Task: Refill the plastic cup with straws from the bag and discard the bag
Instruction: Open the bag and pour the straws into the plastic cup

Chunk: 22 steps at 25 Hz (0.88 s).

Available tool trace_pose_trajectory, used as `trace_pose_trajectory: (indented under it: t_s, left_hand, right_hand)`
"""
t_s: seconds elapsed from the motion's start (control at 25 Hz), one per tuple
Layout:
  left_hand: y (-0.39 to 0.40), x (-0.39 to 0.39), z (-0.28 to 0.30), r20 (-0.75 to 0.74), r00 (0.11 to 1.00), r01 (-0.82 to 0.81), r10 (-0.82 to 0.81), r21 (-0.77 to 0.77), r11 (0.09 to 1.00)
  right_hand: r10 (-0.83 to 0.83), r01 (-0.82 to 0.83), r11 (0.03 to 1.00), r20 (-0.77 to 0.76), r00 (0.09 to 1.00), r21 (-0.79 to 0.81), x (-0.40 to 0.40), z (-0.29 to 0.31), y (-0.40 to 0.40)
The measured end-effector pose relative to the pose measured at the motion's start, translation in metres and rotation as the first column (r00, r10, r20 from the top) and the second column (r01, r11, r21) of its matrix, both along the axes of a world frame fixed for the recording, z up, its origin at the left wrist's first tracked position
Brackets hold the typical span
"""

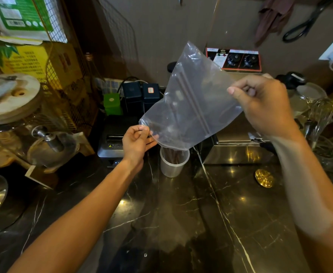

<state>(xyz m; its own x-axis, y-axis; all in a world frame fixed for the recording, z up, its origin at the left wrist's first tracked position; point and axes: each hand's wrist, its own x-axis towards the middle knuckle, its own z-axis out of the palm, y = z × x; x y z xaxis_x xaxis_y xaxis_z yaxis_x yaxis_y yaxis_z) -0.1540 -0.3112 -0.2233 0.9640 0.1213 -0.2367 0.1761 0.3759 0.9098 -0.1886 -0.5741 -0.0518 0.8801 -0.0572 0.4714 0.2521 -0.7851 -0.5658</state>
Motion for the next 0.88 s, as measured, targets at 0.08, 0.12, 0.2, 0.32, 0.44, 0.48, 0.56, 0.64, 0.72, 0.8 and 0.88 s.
trace_pose_trajectory:
  t_s: [0.08, 0.12, 0.2, 0.32, 0.44, 0.48, 0.56, 0.64, 0.72, 0.8, 0.88]
  left_hand:
    - [-0.001, 0.003, 0.002, 0.008, 1.000, -0.012, 0.012, -0.009, 1.000]
    - [0.000, 0.004, 0.003, 0.004, 1.000, -0.018, 0.018, -0.010, 1.000]
    - [0.003, 0.005, 0.004, 0.003, 1.000, -0.024, 0.024, -0.004, 1.000]
    - [0.007, 0.009, 0.004, 0.003, 0.999, -0.041, 0.041, 0.018, 0.999]
    - [0.004, 0.010, 0.005, -0.011, 0.999, -0.041, 0.041, -0.004, 0.999]
    - [0.003, 0.009, 0.005, -0.016, 0.999, -0.032, 0.032, -0.008, 0.999]
    - [0.002, 0.008, 0.004, -0.016, 1.000, -0.015, 0.015, -0.016, 1.000]
    - [0.001, 0.006, 0.004, -0.012, 1.000, -0.009, 0.009, -0.004, 1.000]
    - [0.001, 0.006, 0.005, 0.001, 1.000, -0.003, 0.003, 0.008, 1.000]
    - [0.002, 0.008, 0.007, 0.031, 1.000, -0.005, 0.005, 0.002, 1.000]
    - [0.004, 0.011, 0.011, 0.065, 0.998, -0.025, 0.025, -0.005, 1.000]
  right_hand:
    - [-0.016, 0.017, 0.999, -0.010, 1.000, 0.028, 0.002, 0.000, 0.001]
    - [-0.021, 0.022, 1.000, -0.018, 1.000, 0.019, 0.003, -0.001, 0.001]
    - [-0.015, 0.014, 1.000, -0.050, 0.999, -0.013, 0.004, -0.003, -0.002]
    - [0.061, -0.054, 0.996, -0.112, 0.992, 0.064, 0.006, -0.005, -0.006]
    - [0.153, -0.121, 0.982, -0.239, 0.959, 0.146, 0.008, -0.005, -0.008]
    - [0.160, -0.139, 0.985, -0.266, 0.951, 0.097, 0.008, -0.006, -0.008]
    - [0.136, -0.129, 0.991, -0.262, 0.956, 0.043, 0.012, -0.010, -0.010]
    - [0.101, -0.088, 0.994, -0.238, 0.966, 0.065, 0.015, -0.011, -0.010]
    - [0.080, -0.065, 0.995, -0.207, 0.975, 0.076, 0.017, -0.010, -0.009]
    - [0.093, -0.079, 0.993, -0.165, 0.982, 0.087, 0.017, -0.004, -0.007]
    - [0.108, -0.093, 0.989, -0.144, 0.984, 0.111, 0.015, 0.004, -0.005]
